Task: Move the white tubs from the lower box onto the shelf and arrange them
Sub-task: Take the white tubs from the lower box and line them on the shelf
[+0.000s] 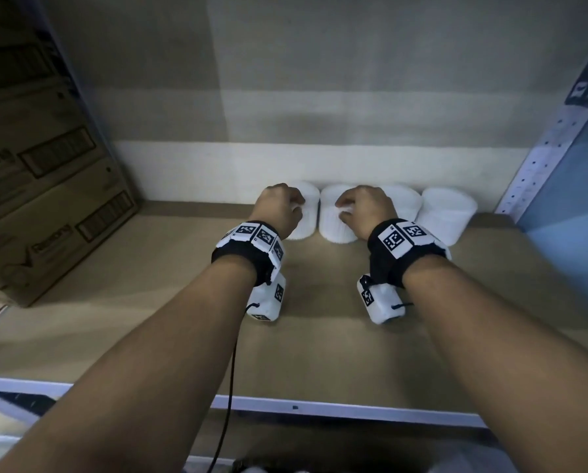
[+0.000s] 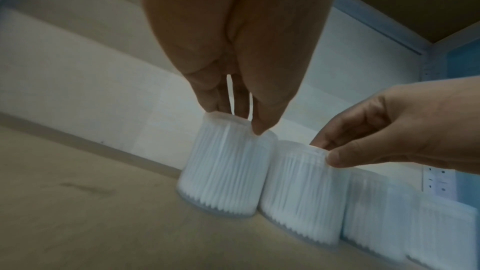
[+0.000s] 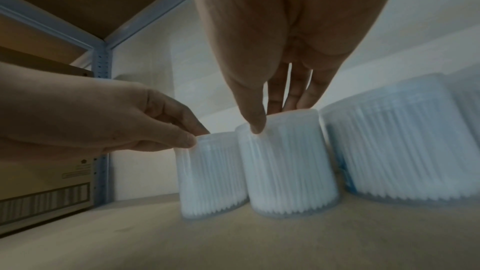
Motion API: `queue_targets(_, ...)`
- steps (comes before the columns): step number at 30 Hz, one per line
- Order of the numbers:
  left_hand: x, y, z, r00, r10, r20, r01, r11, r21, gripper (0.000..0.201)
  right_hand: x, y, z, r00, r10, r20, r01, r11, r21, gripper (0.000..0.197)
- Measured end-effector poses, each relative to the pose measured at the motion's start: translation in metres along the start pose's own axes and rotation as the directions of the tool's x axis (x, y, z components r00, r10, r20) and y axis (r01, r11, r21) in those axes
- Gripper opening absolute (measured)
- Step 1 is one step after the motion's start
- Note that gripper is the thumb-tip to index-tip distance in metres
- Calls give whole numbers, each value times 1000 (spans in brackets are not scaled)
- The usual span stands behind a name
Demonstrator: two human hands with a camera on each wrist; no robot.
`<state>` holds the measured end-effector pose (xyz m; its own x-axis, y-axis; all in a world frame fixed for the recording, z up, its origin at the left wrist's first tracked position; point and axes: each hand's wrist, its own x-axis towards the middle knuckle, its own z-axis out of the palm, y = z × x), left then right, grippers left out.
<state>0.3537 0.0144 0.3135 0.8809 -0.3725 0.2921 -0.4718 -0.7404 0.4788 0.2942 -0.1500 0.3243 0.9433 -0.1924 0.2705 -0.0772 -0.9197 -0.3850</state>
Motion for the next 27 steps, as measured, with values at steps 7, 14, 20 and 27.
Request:
queue_targets(7, 1, 1, 3, 999, 33, 5, -33, 999, 9, 33, 6, 6, 1, 1000, 15, 23, -15, 1000, 15, 30)
queue_targets(14, -23, 13, -16, 992, 32, 120, -29, 999, -26, 48, -26, 4, -14, 985, -4, 171, -2, 999, 39, 57)
queue_targets(20, -82, 41, -40, 979, 74, 191, -72, 997, -20, 45, -92, 14, -34, 968, 84, 236, -91, 996, 16, 53)
queue_targets(27, -162, 71, -43, 935, 88, 344, -112, 992, 51, 46, -172, 8, -51, 970, 114, 214, -118, 993, 5, 44)
